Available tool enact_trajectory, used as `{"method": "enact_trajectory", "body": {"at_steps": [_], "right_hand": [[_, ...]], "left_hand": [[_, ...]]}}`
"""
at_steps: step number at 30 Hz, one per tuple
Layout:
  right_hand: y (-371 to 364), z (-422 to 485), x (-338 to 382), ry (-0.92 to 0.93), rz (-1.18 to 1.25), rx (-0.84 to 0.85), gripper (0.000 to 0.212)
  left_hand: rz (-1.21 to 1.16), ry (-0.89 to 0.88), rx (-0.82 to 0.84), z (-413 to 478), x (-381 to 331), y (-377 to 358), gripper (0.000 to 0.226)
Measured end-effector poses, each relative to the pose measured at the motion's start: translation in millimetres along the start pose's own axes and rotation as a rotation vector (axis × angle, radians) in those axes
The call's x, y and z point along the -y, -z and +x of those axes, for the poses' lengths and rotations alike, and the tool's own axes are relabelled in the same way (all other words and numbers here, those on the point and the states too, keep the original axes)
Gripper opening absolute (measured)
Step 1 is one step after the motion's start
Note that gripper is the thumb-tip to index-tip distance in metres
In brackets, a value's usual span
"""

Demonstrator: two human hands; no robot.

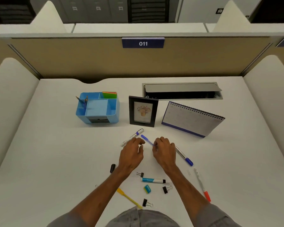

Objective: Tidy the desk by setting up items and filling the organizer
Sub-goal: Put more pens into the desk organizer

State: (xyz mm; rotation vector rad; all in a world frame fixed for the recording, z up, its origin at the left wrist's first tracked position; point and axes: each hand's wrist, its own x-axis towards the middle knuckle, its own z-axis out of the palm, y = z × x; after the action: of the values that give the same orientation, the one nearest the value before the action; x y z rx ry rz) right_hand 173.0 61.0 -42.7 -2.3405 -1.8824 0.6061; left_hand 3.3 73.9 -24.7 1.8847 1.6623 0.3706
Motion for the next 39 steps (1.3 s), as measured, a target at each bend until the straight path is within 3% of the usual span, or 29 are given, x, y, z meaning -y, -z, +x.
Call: {"method": "enact_trajectory", "body": {"at_steps": [3,7,11,16,21,31,39], "right_hand": [[-0.6,-3.3,1.7,-0.035,0.073,-0.055,0.022],[-5.5,-13.4,25.8,-0.015,0.165,-0.093,0.019],[-8.5,-24.8,49.2,0.019,0.203,-0.138,0.017],[-8.8,-25.8,77.9,0.012,0.246,-0.141,0.021],[-15.8,-29.6,108.4,0.043,0.278,-0.185,0.024],[-44.7,-64.5,152.5,0.075,0.269,-0.147,0.015],[-63.6,-84.0,172.2,0.011,0.266,-0.164,0.012]], "left_hand": [[-0.092,0.143,0.009,8.1,-0.4,4.9,0.025],[-0.328,0.353,0.047,22.2,7.1,20.8,0.049],[-0.572,0.348,0.026,31.5,14.5,34.7,0.038],[-0.667,0.279,-0.047,32.3,32.5,61.2,0.026],[-0.692,0.267,-0.126,33.2,49.6,101.6,0.033],[-0.538,0.035,-0.633,67.9,126.5,237.2,0.010],[-0.357,-0.028,-0.566,110.0,162.3,259.1,0.017]]}}
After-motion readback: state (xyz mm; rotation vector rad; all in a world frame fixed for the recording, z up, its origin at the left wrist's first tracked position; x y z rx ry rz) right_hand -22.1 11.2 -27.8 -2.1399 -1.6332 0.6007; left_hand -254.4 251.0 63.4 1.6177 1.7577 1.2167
